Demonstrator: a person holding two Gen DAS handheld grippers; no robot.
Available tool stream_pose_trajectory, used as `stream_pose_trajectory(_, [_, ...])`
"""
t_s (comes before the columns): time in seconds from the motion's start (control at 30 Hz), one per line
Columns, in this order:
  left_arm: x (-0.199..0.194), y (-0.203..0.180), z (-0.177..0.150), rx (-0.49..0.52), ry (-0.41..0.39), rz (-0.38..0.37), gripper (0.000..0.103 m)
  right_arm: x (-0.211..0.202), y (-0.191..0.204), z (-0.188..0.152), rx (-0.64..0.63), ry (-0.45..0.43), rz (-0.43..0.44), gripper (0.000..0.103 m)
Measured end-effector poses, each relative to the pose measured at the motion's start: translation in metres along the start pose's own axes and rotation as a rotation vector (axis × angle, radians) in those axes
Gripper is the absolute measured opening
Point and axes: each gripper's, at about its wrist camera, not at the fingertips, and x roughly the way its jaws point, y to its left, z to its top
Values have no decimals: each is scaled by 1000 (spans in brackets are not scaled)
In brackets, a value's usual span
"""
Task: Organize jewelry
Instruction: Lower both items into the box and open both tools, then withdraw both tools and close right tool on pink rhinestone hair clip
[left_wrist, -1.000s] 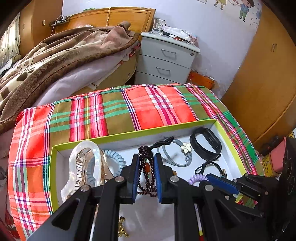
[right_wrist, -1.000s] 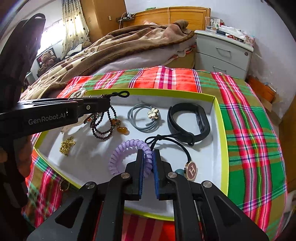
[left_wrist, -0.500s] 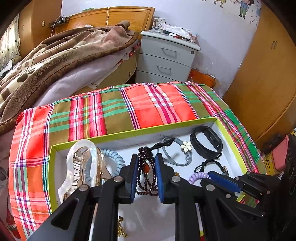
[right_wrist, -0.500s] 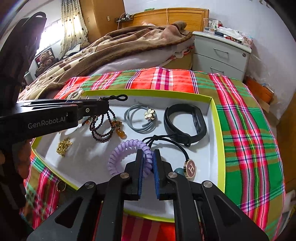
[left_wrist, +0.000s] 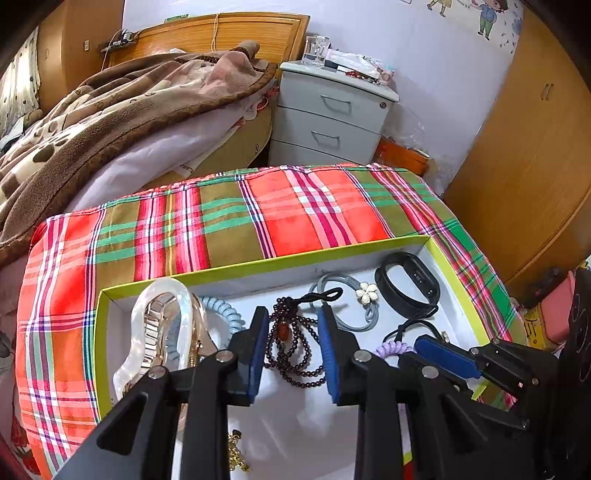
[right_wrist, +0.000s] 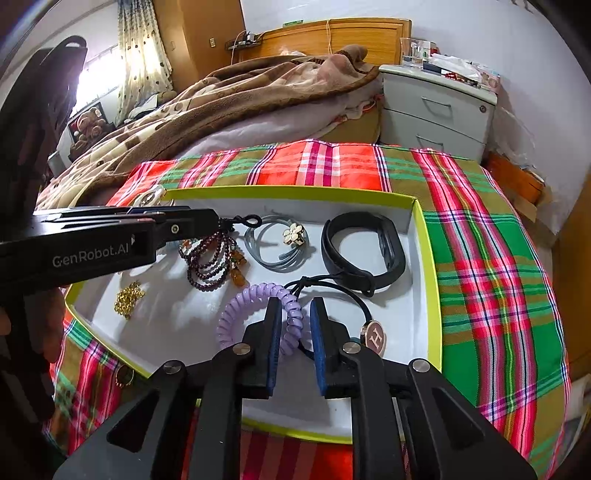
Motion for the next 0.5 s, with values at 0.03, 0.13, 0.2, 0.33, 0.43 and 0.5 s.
stream_pose_trajectory(0.03, [0,-1,0,3,0,4,32,-1,0,0,1,-1,1,18])
stream_pose_trajectory(0.13, [-3,-3,-2,9,-2,4,36,-2,1,0,4,-7,3,31])
stream_pose_trajectory(0.2, [-8,-4,-2,8,-9,-6,37,-5,2,0,6,-15,4,35])
stream_pose_trajectory(0.33, [-20,-7,-7,16,-23,1,41,-15,4,-2,8,-35,6,35])
stream_pose_trajectory(0.43, [-32,-10,-11,15,-42,-5,42,-23,5,-3,7,-51,6,36])
stream_pose_trajectory(0.5, [-42,-12,-15,19,-59,5,43,-28,7,-4,8,-59,3,36])
